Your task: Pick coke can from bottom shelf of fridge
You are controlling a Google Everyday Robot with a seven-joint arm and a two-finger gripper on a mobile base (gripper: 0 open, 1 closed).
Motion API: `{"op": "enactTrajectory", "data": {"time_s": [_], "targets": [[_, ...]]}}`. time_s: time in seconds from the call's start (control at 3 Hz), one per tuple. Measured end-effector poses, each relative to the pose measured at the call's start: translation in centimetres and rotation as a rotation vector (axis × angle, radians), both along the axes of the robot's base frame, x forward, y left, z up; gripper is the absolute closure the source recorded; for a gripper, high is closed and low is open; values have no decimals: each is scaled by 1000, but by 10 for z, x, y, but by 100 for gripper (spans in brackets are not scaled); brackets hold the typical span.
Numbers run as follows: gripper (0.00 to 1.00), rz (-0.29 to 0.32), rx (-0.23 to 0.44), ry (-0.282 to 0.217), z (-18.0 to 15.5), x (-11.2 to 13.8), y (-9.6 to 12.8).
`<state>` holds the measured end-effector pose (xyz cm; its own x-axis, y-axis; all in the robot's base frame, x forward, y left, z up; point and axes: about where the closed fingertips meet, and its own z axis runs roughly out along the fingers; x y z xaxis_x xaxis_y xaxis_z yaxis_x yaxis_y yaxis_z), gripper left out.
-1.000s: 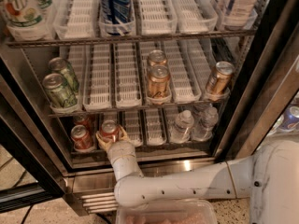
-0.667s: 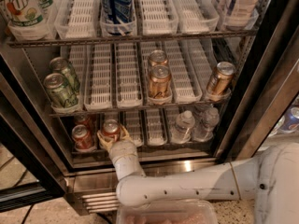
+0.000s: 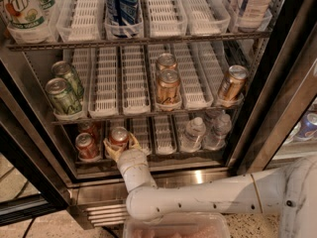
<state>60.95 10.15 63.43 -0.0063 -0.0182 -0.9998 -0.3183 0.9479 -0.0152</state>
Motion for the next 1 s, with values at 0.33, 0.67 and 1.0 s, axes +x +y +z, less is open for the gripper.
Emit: {"op": "enactTrajectory", "data": {"time_s": [0.33, 0.67, 1.0], "targets": [[100, 8, -8, -1, 4, -7, -1], [100, 9, -5, -7, 14, -26, -10], [100, 20, 1, -10, 18, -35, -11]]}}
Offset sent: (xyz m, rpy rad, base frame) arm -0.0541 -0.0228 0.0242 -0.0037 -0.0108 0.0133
